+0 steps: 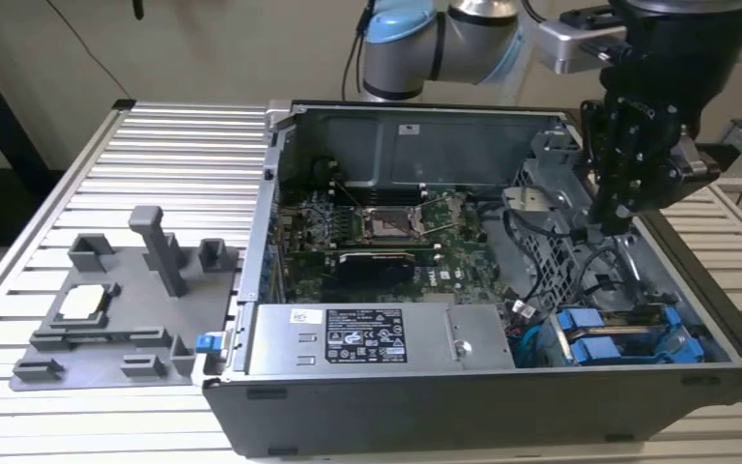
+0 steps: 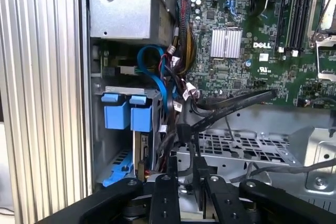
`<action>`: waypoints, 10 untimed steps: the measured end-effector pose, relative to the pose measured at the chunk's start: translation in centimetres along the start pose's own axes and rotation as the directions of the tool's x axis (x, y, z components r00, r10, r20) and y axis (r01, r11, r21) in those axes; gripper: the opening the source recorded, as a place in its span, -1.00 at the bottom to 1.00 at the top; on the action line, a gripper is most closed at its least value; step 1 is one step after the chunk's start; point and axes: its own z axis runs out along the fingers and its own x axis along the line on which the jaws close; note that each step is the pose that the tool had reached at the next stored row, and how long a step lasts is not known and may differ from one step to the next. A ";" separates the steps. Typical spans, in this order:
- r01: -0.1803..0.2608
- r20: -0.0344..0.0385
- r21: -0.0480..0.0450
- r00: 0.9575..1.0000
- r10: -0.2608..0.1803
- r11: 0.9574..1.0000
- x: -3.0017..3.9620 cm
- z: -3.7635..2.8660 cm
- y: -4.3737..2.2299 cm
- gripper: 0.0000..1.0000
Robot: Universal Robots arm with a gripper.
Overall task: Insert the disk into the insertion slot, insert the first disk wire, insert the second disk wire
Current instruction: 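Insert the first disk wire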
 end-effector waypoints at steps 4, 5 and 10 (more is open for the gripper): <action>0.001 -0.008 0.005 1.000 -0.001 1.000 -0.21 -0.12 0.94 -0.47; 0.003 -0.013 0.006 1.000 -0.002 1.000 -0.26 -0.12 1.11 -0.47; 0.013 -0.043 0.007 0.999 -0.013 1.000 -0.51 -0.06 1.80 -0.47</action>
